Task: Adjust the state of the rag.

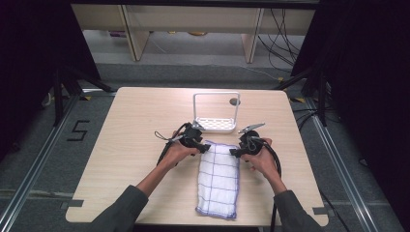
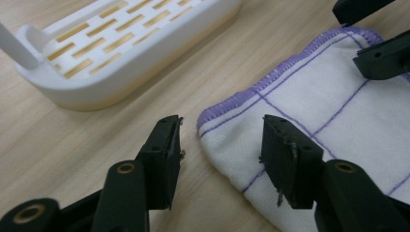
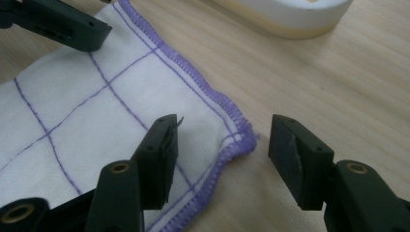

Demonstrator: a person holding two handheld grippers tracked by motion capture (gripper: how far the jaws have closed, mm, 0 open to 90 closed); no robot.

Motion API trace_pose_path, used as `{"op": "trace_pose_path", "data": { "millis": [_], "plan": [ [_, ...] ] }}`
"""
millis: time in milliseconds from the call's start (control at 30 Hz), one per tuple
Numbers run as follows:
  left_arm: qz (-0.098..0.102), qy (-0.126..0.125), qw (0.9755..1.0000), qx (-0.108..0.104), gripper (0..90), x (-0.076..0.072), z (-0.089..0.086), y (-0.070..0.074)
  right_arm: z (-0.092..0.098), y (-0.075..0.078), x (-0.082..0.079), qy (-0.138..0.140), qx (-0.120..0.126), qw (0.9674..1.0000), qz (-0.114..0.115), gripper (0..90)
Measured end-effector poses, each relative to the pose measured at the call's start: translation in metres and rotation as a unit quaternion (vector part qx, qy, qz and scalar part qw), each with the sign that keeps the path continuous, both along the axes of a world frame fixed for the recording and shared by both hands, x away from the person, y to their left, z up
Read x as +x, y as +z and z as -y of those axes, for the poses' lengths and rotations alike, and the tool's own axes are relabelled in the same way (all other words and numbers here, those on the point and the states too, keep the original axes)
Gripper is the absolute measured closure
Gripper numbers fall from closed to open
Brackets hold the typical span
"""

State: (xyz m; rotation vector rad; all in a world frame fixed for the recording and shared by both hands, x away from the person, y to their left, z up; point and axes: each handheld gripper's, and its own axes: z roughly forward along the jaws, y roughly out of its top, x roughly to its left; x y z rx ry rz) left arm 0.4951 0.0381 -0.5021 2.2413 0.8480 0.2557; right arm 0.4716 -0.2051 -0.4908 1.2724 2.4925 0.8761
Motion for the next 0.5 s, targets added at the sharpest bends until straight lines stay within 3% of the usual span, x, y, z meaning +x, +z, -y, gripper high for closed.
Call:
{"op": "trace_pose_path", "data": {
  "millis": [133, 167, 333, 367, 500],
  "plan": [
    [0.001, -0.006, 1.0, 0.006, 54.5, 0.0005, 0.0007, -0.001, -0.0013, -0.0017, 0.001, 0.006, -0.001, 1.0, 0.005, 45.9],
    [0.001, -0.008, 1.0, 0.002, 56.0, 0.0009, 0.0009, -0.0016, -0.0025, -0.0024, 0.0012, 0.003, 0.009, 0.9999, 0.005, 46.0],
    [0.002, -0.025, 0.9996, 0.008, 64.9, 0.0003, 0.0028, -0.0025, -0.0042, -0.0053, 0.0034, 0.013, -0.007, 0.9999, 0.003, 47.2],
    [-0.001, -0.035, 0.9993, 0.013, 66.4, 0.0014, 0.0011, -0.0019, -0.0058, -0.005, 0.0028, 0.008, -0.009, 0.9999, -0.006, 47.5],
    [-0.006, -0.04, 0.9992, 0.008, 69.8, 0.0022, 0.0008, -0.0022, -0.0056, -0.005, 0.0034, 0.01, -0.008, 0.9999, -0.006, 48.0]
  ]
}}
